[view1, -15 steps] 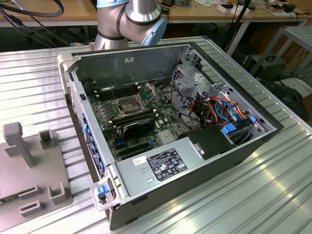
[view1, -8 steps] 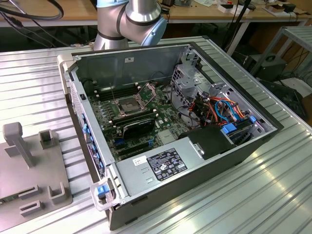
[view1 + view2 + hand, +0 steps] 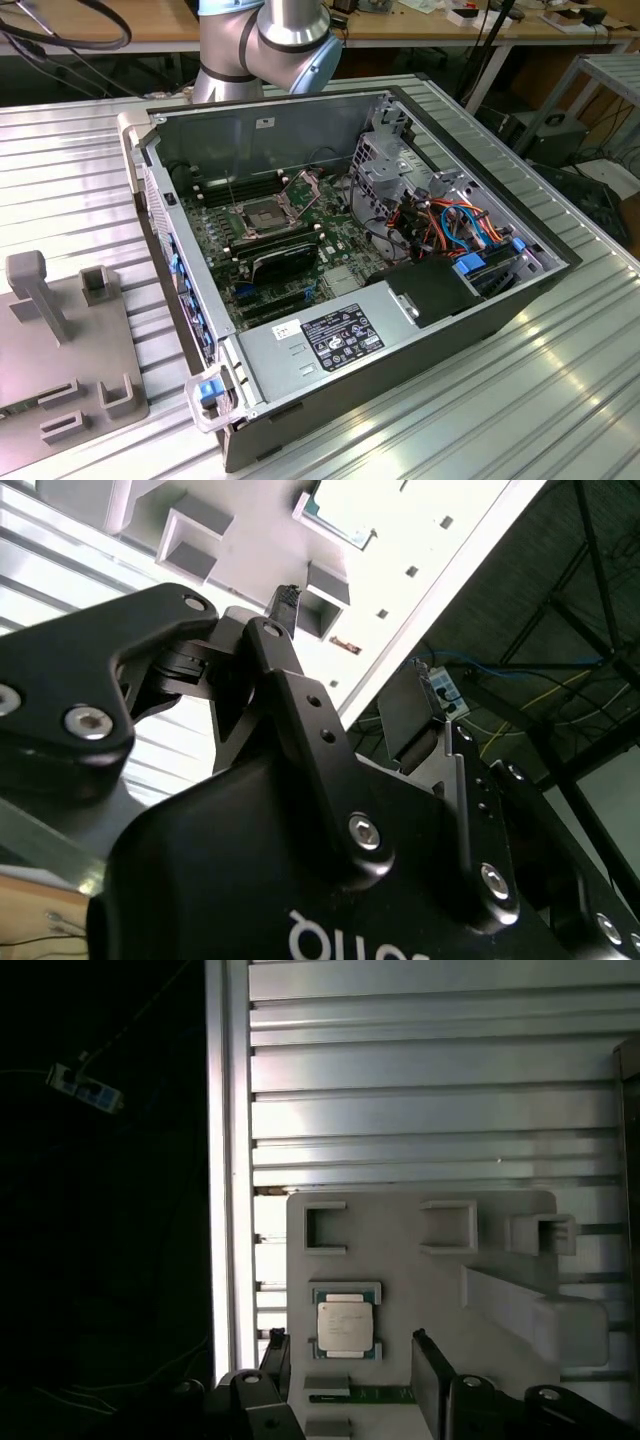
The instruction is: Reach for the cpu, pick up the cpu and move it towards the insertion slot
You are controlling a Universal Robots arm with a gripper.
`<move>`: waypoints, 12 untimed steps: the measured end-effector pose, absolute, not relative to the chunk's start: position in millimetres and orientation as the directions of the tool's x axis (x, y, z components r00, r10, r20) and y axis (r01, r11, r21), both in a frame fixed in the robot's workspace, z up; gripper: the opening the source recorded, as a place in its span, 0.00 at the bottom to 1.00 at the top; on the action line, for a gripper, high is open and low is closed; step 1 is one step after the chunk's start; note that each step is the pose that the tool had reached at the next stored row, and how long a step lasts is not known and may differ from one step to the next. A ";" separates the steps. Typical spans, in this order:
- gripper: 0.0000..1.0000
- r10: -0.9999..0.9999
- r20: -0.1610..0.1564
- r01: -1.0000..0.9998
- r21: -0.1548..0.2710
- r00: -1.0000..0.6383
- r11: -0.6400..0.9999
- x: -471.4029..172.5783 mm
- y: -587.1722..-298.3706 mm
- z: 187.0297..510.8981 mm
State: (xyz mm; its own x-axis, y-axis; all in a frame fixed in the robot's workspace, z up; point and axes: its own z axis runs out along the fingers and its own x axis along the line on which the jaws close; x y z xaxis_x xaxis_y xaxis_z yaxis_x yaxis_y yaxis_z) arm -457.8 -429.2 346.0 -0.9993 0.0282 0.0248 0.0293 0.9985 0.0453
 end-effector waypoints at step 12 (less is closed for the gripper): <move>0.60 0.028 0.025 0.029 0.045 -0.999 0.999 -457.8 -429.2 339.1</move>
State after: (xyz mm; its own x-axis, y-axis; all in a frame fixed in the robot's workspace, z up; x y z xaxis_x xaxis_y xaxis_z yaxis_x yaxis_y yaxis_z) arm -457.8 -429.2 339.1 -0.9993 0.0281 0.0249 0.0292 0.9985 0.0452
